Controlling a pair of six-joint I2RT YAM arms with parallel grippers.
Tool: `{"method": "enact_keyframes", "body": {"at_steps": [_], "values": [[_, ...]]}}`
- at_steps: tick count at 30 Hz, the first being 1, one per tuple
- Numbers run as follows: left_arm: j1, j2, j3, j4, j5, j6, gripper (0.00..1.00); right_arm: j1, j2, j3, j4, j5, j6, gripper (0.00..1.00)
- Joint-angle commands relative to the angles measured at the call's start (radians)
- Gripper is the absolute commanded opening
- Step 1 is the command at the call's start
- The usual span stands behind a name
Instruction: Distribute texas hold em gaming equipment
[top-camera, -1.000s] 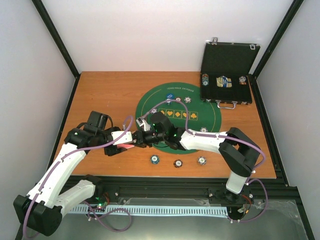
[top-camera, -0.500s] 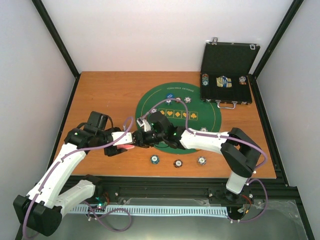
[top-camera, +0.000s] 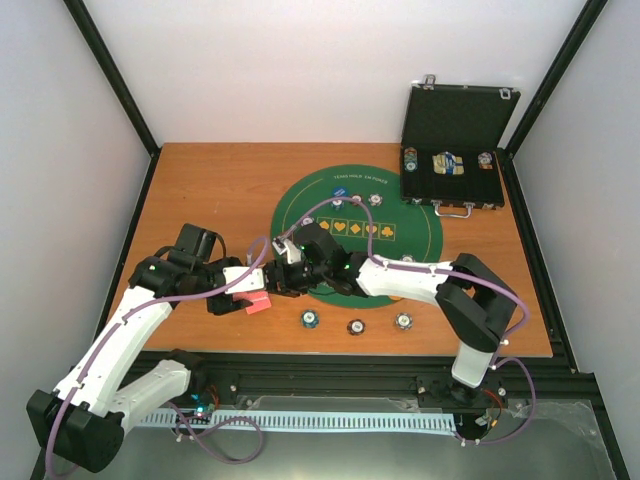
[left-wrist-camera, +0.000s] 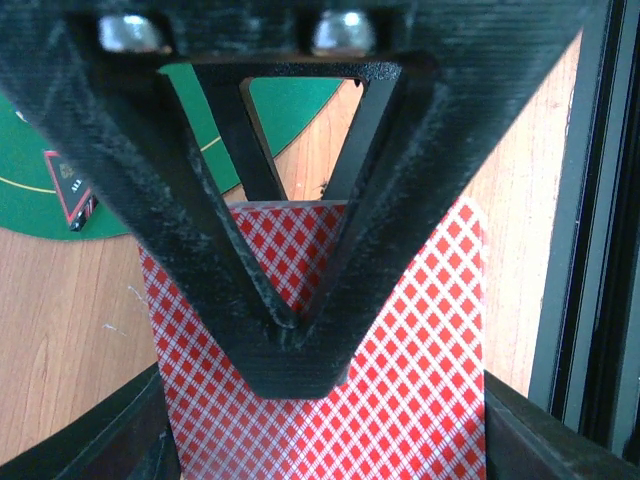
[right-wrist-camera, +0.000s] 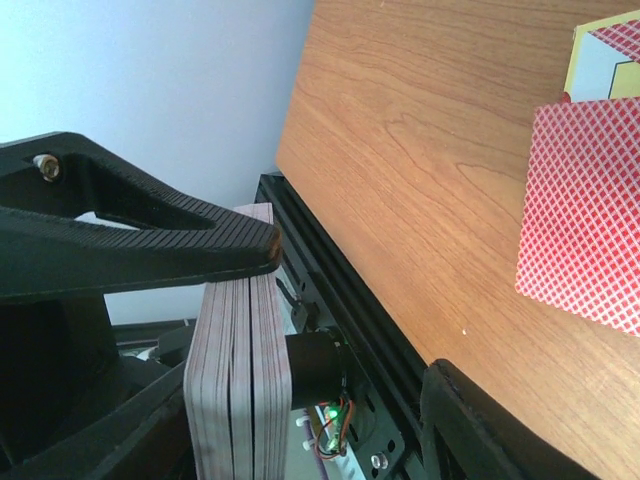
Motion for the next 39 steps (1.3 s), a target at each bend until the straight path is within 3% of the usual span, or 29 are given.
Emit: {"method": "enact_keyframes", "body": {"at_steps": [1, 10, 28, 39], "values": [[-0.006, -0.006, 0.007, 0.021, 0.040, 0.028, 0.41, -0.017, 0.043, -0.010, 0.026, 0.012, 0.046, 0.57], [-0.006, 0.006, -0.012, 0.032, 0.018, 0.031, 0.41, -0.016, 0.055, -0.008, 0.069, -0.023, 0.066, 0.63], [-0.006, -0.004, -0.017, 0.035, -0.010, 0.038, 0.40, -0.056, -0.025, -0.079, -0.072, 0.017, -0.006, 0.55], [-0.006, 0.025, -0.061, 0.080, -0.076, 0.051, 0.39, -0.057, -0.063, -0.057, -0.023, -0.047, 0.019, 0.52]]}}
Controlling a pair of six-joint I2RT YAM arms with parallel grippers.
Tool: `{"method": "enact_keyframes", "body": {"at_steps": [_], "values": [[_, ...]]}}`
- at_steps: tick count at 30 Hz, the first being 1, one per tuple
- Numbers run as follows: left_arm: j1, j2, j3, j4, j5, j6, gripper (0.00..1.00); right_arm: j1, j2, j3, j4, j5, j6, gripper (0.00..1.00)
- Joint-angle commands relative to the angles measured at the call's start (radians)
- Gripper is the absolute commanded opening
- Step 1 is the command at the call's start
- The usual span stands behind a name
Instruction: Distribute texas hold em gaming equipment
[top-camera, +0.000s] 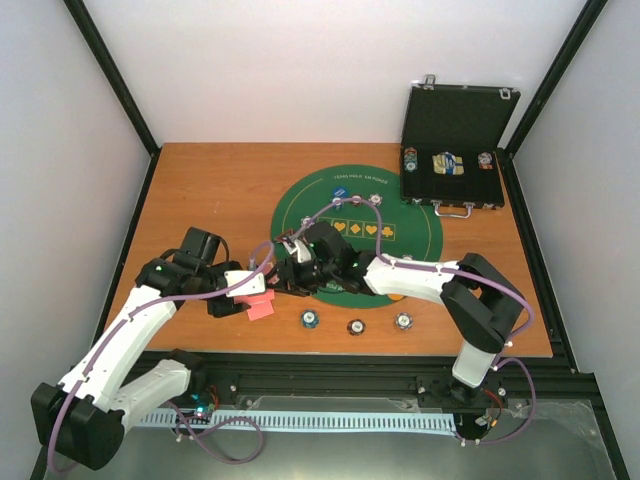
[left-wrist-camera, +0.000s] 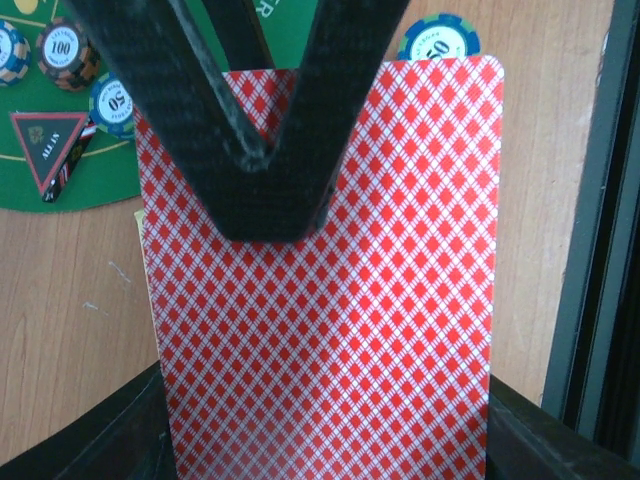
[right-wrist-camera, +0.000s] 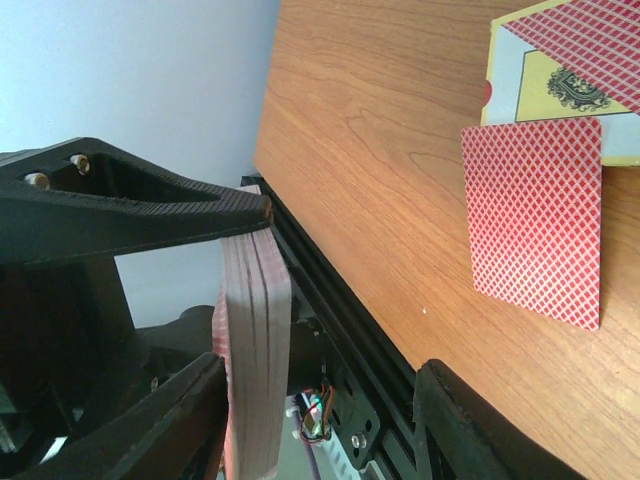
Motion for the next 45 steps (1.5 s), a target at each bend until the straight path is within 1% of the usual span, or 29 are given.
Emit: {"method": "enact_keyframes", "body": {"at_steps": [1, 4, 11, 16, 19, 22, 25, 28, 29, 32, 34, 36, 37, 41, 45], "values": [[-0.004, 0.017, -0.013, 0.054, -0.038, 0.038, 0.37, -0.013, -0.041, -0.002, -0.023, -0.020, 0.001, 0.52], [-0.004, 0.028, -0.019, 0.069, -0.053, 0.031, 0.36, -0.013, -0.054, -0.003, -0.041, -0.019, -0.005, 0.49], [-0.004, 0.029, -0.021, 0.079, -0.052, 0.025, 0.36, -0.013, -0.050, -0.010, -0.031, -0.023, 0.011, 0.34], [-0.004, 0.024, -0.026, 0.076, -0.061, 0.028, 0.36, -0.011, -0.030, 0.009, -0.021, -0.034, 0.017, 0.30], [-0.004, 0.021, -0.031, 0.075, -0.064, 0.029, 0.36, -0.010, -0.025, 0.015, -0.014, -0.036, 0.021, 0.24], [-0.004, 0.022, -0.032, 0.078, -0.068, 0.031, 0.36, -0.010, -0.023, 0.015, -0.002, -0.039, 0.033, 0.25], [-0.004, 0.024, -0.028, 0.079, -0.061, 0.026, 0.36, -0.008, -0.009, 0.018, -0.012, -0.042, 0.030, 0.39], [-0.004, 0.022, -0.019, 0.073, -0.056, 0.023, 0.36, -0.004, 0.008, 0.022, -0.004, -0.047, 0.036, 0.39], [-0.005, 0.020, -0.018, 0.071, -0.056, 0.023, 0.36, -0.001, 0.014, 0.025, -0.002, -0.047, 0.038, 0.38], [-0.004, 0.017, -0.018, 0.068, -0.059, 0.024, 0.36, 0.001, 0.020, 0.033, 0.006, -0.042, 0.046, 0.26], [-0.004, 0.016, -0.023, 0.069, -0.065, 0.028, 0.36, 0.001, 0.021, 0.042, 0.004, -0.040, 0.045, 0.17], [-0.004, 0.018, -0.024, 0.071, -0.071, 0.028, 0.36, 0.001, 0.020, 0.047, 0.002, -0.045, 0.046, 0.05], [-0.005, 0.018, -0.024, 0.073, -0.074, 0.028, 0.36, 0.000, 0.018, 0.048, -0.003, -0.045, 0.043, 0.03], [-0.004, 0.023, -0.028, 0.082, -0.091, 0.024, 0.36, -0.027, -0.013, 0.038, -0.032, -0.049, 0.025, 0.03], [-0.004, 0.034, -0.046, 0.097, -0.134, 0.020, 0.33, -0.105, -0.072, 0.029, -0.105, -0.065, -0.031, 0.03]]}}
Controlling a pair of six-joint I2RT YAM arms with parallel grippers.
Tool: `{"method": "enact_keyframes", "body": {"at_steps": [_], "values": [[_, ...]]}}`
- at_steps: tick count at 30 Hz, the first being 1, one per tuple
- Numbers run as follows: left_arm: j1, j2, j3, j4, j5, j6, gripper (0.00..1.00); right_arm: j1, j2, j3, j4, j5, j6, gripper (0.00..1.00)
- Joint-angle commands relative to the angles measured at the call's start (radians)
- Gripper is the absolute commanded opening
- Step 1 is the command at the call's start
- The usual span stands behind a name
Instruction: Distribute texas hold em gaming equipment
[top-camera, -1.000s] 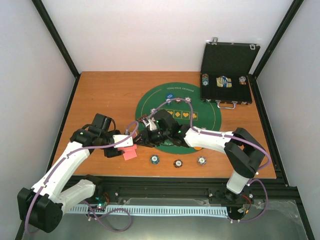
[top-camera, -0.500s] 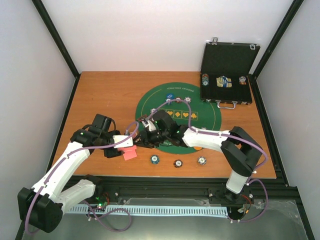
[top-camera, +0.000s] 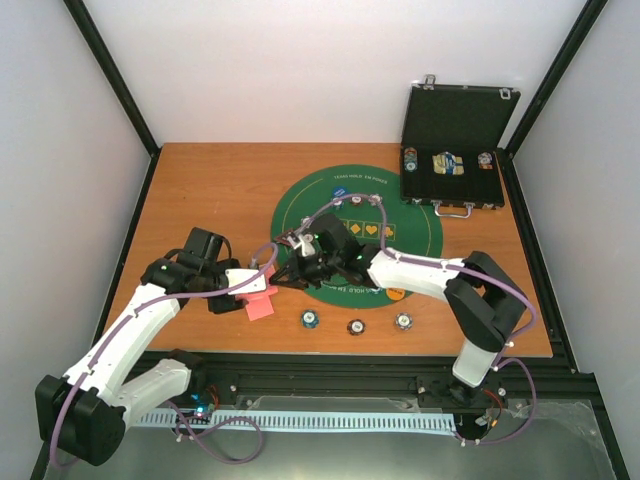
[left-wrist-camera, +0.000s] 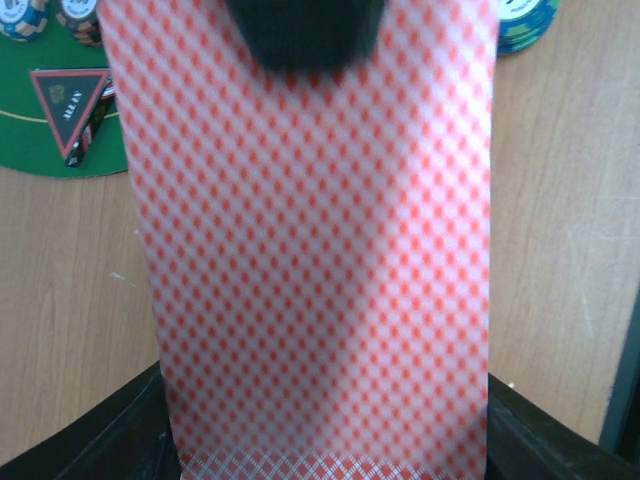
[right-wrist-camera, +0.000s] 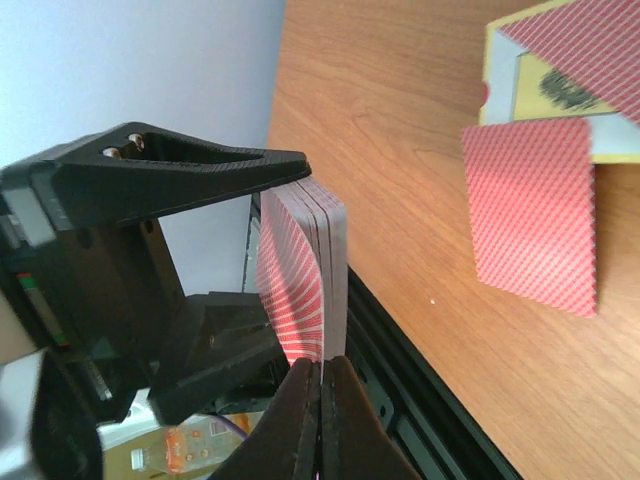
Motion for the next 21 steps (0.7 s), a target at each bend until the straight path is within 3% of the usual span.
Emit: {"method": "enact_keyframes", "body": {"at_steps": [1, 6, 11, 21], "values": [[-0.004, 0.008, -0.011, 0.034, -0.056, 0.010, 0.32, -0.101, -0.087, 0.005, -0.091, -0.017, -0.075, 0.03], [0.000, 0.034, 0.000, 0.037, -0.077, -0.013, 0.31, -0.224, -0.089, 0.043, -0.201, -0.074, -0.172, 0.03], [0.001, 0.053, 0.032, 0.020, -0.072, -0.027, 0.31, -0.312, 0.017, 0.174, -0.311, -0.106, -0.269, 0.03], [0.001, 0.056, 0.092, -0.036, -0.039, -0.051, 0.32, -0.361, 0.488, 0.685, -0.469, -0.105, -0.373, 0.03]]}}
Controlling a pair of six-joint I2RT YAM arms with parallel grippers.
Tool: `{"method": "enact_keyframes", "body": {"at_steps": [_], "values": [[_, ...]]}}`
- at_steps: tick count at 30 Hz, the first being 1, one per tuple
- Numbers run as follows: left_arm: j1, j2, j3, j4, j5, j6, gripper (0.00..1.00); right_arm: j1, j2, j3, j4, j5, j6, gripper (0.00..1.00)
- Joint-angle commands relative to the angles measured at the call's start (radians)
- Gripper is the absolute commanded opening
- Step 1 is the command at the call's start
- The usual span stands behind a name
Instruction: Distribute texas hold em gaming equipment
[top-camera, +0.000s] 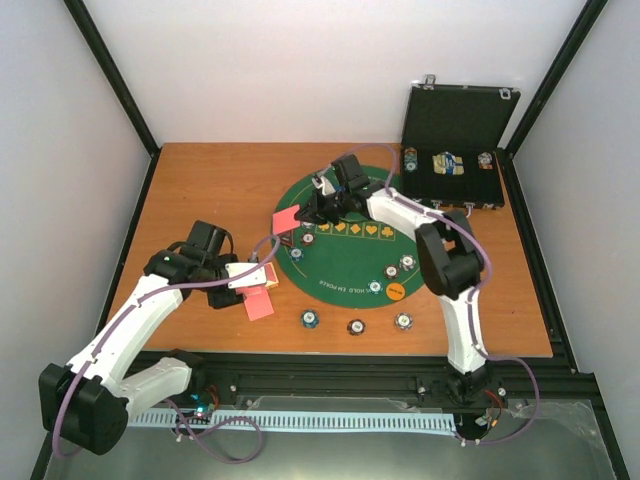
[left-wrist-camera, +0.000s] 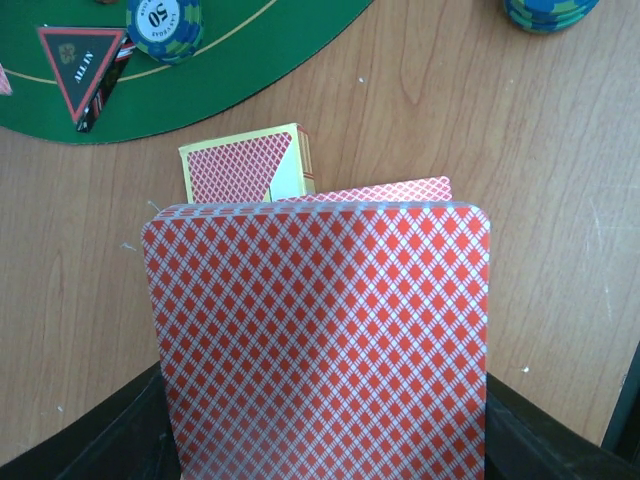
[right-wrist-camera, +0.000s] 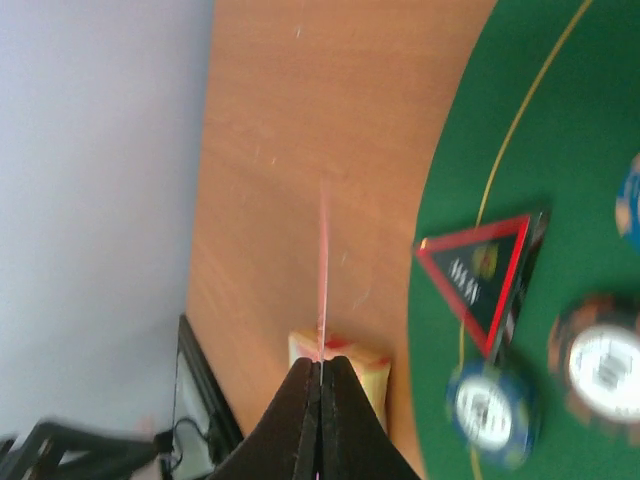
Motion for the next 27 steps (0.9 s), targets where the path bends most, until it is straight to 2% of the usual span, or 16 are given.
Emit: {"method": "enact_keyframes", "body": {"at_steps": [1, 8, 13, 16, 19, 21, 24, 27], "values": [[-0.001, -0.005, 0.046, -0.026, 0.025, -0.020, 0.32, -0.004, 0.204, 0.247, -0.126, -0.002, -0.061, 0.03], [-0.001, -0.009, 0.059, -0.043, 0.041, -0.023, 0.32, -0.005, 0.469, 0.657, -0.268, 0.003, -0.071, 0.03], [-0.001, -0.012, 0.059, -0.045, 0.038, -0.022, 0.32, -0.006, 0.560, 0.750, -0.324, 0.039, -0.079, 0.03], [-0.001, -0.018, 0.054, -0.048, 0.034, -0.020, 0.32, -0.005, 0.568, 0.762, -0.358, 0.085, -0.100, 0.10], [-0.001, -0.026, 0.045, -0.048, 0.032, -0.017, 0.32, -0.006, 0.550, 0.763, -0.396, 0.143, -0.129, 0.24], [-0.001, -0.028, 0.042, -0.046, 0.031, -0.017, 0.32, -0.006, 0.532, 0.764, -0.416, 0.179, -0.146, 0.26], [-0.001, -0.027, 0.045, -0.047, 0.035, -0.021, 0.32, -0.006, 0.500, 0.771, -0.443, 0.227, -0.167, 0.40], [-0.001, -0.027, 0.046, -0.050, 0.037, -0.022, 0.32, -0.011, 0.459, 0.775, -0.472, 0.278, -0.178, 0.49]]}}
